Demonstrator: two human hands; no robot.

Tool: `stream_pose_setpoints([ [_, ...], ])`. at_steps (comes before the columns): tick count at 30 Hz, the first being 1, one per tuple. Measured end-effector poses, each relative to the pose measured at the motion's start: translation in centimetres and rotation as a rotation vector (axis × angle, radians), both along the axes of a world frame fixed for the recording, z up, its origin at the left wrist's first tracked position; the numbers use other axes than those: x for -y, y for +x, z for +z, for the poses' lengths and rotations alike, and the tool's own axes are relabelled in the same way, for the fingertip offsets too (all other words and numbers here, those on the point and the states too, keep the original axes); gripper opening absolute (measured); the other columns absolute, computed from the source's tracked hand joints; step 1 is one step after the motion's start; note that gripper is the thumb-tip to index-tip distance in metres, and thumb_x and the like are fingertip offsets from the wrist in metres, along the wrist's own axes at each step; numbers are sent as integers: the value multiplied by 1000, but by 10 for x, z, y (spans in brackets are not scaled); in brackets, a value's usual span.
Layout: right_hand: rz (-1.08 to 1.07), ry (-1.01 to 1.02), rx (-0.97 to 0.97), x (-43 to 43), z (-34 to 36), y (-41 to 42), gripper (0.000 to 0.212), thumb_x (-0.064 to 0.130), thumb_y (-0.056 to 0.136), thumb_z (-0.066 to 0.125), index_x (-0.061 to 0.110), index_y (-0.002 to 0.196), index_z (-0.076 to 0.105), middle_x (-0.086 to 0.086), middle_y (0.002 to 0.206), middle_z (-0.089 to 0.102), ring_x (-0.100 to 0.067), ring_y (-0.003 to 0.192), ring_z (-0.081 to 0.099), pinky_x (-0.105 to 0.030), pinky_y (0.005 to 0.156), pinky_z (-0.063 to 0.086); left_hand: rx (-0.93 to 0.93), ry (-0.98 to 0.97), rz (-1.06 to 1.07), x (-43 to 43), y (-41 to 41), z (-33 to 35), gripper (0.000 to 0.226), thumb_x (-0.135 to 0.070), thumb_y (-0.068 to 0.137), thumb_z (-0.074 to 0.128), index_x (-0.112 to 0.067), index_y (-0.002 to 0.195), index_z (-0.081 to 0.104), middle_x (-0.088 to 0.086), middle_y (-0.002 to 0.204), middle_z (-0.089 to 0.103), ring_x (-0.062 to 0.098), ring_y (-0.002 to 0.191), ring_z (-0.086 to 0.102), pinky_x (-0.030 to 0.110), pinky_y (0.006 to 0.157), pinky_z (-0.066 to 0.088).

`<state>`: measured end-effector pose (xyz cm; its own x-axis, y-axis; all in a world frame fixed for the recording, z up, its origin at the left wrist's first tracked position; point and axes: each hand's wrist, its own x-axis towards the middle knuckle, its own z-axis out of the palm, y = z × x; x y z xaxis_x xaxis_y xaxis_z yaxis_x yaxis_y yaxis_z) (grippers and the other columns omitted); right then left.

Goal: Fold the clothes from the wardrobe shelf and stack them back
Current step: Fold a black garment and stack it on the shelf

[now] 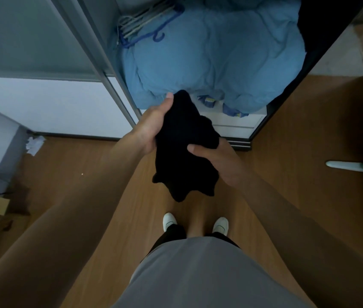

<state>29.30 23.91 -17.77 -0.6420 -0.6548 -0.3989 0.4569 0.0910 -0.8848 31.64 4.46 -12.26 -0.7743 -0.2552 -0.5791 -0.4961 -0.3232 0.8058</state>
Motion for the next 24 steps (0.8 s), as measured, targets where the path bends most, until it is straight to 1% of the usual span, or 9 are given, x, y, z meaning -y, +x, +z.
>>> stream_pose_setpoints([
  [2,-65,-51,64,1,6,-3,45,25,81,81,22,123,66,-2,117,74,-19,109,70,-33,93,57,-114,136,-133,4,15,-15,60,-65,90,51,-22,130,62,3,128,68,19,118,65,29,94,55],
  [4,-119,-40,118,1,13,-10,47,25,78,83,18,122,67,-4,114,75,-21,106,71,-34,89,58,-169,158,-265,2,32,-38,54,-55,89,57,-19,128,62,7,132,65,23,125,60,31,99,51],
  [7,-63,125,121,-4,25,-20,45,29,77,85,18,117,68,-2,105,77,-17,97,74,-30,81,60,-152,69,-300,-7,42,-57,43,-40,85,75,-12,118,70,12,121,70,28,116,65,32,93,51],
  [11,36,283,193,-25,43,-39,38,32,84,78,12,115,71,-9,114,74,-20,102,72,-34,96,54,-111,57,-216,-12,37,-57,31,-40,86,74,-18,108,77,10,114,74,25,109,69,27,86,54],
  [13,-80,154,246,-43,50,-52,31,38,88,73,16,111,76,-7,118,73,-20,103,71,-35,94,54,-96,103,-145,-17,33,-51,27,-38,87,72,-17,103,79,9,110,75,25,104,72,24,77,56],
  [16,-267,-199,420,-63,43,-55,49,56,94,56,22,127,69,-4,137,63,-22,126,60,-41,104,48,-58,199,-9,-28,26,-38,32,-41,87,70,-16,107,75,8,108,76,24,100,73,27,71,59],
  [18,-284,-192,471,-64,26,-38,56,66,91,53,26,128,67,-2,137,63,-23,127,59,-41,105,47,-14,307,61,-34,20,-30,38,-42,88,69,-15,114,71,8,109,76,23,99,73,31,71,61],
  [22,-229,-111,484,-55,-4,-5,68,45,87,70,15,144,50,-11,139,61,-27,127,59,-39,106,47,80,375,103,-31,16,-23,52,-53,86,70,-13,120,67,10,113,74,26,101,73,34,80,59],
  [24,-266,-174,431,-51,-3,-8,59,32,88,71,10,140,54,-13,134,63,-27,124,61,-37,99,52,38,397,33,-19,23,-24,60,-57,81,72,-16,123,65,8,118,73,24,108,70,35,86,58],
])
